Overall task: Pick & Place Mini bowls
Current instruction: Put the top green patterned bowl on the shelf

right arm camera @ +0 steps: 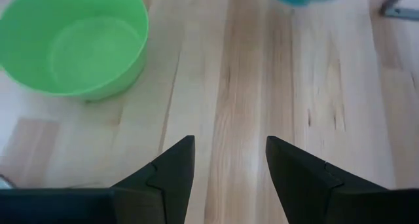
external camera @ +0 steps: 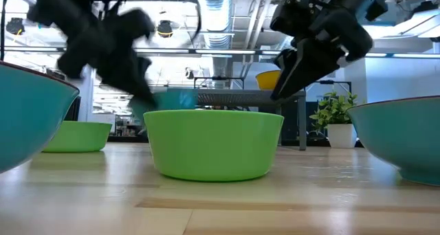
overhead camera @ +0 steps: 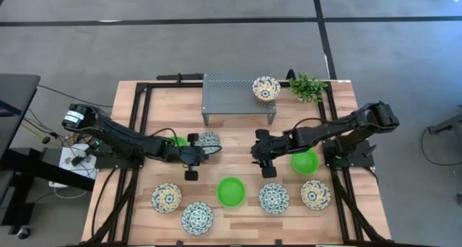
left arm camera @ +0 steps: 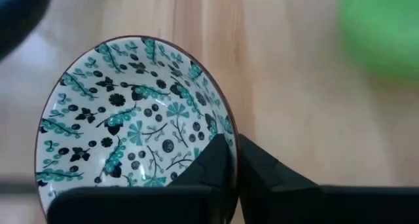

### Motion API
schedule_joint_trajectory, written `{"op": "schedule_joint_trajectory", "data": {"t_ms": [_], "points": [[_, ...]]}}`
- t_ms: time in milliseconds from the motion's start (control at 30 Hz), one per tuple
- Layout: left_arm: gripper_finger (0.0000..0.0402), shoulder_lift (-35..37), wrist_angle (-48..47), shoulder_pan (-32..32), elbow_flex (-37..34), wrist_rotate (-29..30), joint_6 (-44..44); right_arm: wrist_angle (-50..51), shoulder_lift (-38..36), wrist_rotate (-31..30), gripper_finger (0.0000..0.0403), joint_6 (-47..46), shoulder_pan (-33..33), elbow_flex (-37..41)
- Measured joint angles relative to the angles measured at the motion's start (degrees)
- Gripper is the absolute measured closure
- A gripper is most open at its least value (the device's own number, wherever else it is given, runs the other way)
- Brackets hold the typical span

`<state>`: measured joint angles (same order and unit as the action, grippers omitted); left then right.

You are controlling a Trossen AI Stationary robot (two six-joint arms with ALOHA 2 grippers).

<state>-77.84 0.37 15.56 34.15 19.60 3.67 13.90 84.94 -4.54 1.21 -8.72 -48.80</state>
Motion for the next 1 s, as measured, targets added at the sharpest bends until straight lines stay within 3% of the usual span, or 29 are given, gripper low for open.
{"op": "schedule_joint_trajectory", "data": {"t_ms": [200,367,733,1000], "points": [[0.0387,3.7,0.1,-0.7,9.5,2.9,8.0,9.1,-6.6,0.0,0.0218,-6.1,-1.9,-1.0],[0.0379,4.4,-2.2,-6.6,16.4,2.8,11.2,16.2,-12.4,-1.5,0.0218,-6.5,-4.3,-1.1],[0.0382,-1.9,-2.9,-25.1,25.9,-10.3,12.4,23.8,-20.4,-2.0,0.0218,-8.8,-5.8,-1.1],[0.0384,-9.6,-2.9,-30.6,29.4,-11.6,14.5,23.9,-20.3,-3.0,0.0218,-8.8,-5.8,-1.1]]}}
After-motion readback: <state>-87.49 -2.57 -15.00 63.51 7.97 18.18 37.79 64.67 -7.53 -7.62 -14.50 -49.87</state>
